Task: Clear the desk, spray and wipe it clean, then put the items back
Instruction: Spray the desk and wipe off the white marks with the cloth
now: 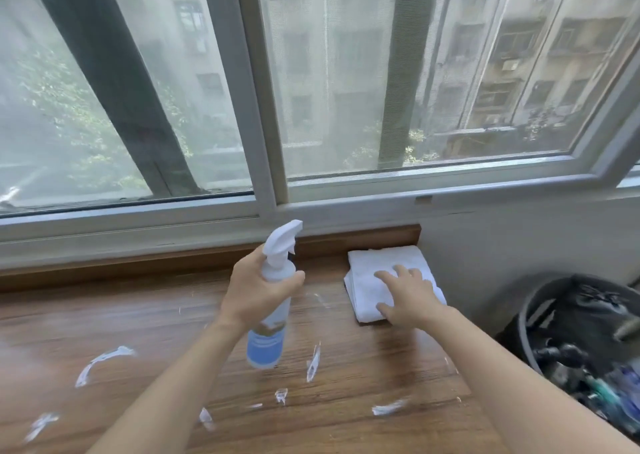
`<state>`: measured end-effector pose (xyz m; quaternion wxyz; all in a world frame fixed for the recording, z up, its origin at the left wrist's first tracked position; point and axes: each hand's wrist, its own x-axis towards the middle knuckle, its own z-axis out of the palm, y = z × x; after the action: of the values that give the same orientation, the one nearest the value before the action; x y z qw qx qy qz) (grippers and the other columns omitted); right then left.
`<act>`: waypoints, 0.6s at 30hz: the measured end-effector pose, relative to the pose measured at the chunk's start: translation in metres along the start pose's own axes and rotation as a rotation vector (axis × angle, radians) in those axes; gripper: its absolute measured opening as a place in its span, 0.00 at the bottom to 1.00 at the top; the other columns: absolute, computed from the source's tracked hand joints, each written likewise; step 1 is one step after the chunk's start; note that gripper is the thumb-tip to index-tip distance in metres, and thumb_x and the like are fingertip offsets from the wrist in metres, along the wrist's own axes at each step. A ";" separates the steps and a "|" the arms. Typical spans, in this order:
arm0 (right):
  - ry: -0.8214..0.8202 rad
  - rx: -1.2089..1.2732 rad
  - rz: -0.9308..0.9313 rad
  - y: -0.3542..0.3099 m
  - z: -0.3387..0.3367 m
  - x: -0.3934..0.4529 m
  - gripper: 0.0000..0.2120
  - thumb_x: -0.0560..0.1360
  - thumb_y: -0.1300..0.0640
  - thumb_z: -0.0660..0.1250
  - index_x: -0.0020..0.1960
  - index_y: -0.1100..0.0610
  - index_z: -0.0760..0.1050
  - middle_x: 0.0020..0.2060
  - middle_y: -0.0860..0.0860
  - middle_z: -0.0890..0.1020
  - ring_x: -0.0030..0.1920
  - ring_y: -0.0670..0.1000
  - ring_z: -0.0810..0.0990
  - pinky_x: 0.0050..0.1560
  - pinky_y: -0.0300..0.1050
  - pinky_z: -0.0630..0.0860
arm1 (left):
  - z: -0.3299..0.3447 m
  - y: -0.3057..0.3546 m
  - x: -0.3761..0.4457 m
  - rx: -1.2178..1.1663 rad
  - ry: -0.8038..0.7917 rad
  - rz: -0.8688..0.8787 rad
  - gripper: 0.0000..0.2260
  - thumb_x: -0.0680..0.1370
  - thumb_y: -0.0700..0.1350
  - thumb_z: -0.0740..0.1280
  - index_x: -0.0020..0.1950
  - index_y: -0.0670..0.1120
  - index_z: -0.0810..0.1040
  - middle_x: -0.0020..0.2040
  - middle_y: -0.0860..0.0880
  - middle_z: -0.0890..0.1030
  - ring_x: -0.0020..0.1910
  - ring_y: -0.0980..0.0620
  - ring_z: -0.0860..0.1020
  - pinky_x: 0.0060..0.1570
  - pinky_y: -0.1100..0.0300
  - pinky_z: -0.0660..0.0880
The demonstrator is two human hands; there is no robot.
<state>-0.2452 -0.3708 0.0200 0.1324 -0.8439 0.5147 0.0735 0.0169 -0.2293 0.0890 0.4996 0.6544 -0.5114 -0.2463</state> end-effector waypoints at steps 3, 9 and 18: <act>-0.118 -0.066 -0.051 0.010 -0.001 0.023 0.40 0.75 0.39 0.68 0.81 0.38 0.51 0.81 0.52 0.51 0.78 0.66 0.51 0.73 0.64 0.59 | -0.003 -0.015 -0.019 -0.016 0.089 -0.050 0.18 0.70 0.50 0.79 0.59 0.56 0.83 0.43 0.53 0.85 0.44 0.48 0.83 0.49 0.45 0.82; -0.256 -0.114 -0.143 0.021 -0.011 0.050 0.50 0.68 0.31 0.71 0.80 0.33 0.44 0.83 0.49 0.45 0.81 0.64 0.44 0.76 0.66 0.52 | -0.006 -0.030 -0.034 -0.043 0.312 -0.105 0.21 0.70 0.49 0.80 0.62 0.55 0.82 0.47 0.54 0.86 0.49 0.49 0.84 0.53 0.46 0.82; -0.161 -0.159 -0.188 0.024 -0.015 0.068 0.60 0.52 0.20 0.69 0.78 0.38 0.52 0.68 0.46 0.68 0.69 0.59 0.65 0.66 0.58 0.67 | 0.003 -0.041 -0.030 0.017 0.353 -0.101 0.20 0.72 0.49 0.81 0.61 0.56 0.81 0.48 0.53 0.85 0.50 0.49 0.84 0.52 0.43 0.83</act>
<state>-0.2353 -0.4428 0.0131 0.1123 -0.8876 0.4136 0.1689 0.0212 -0.2041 0.0449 0.5632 0.7164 -0.3843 -0.1481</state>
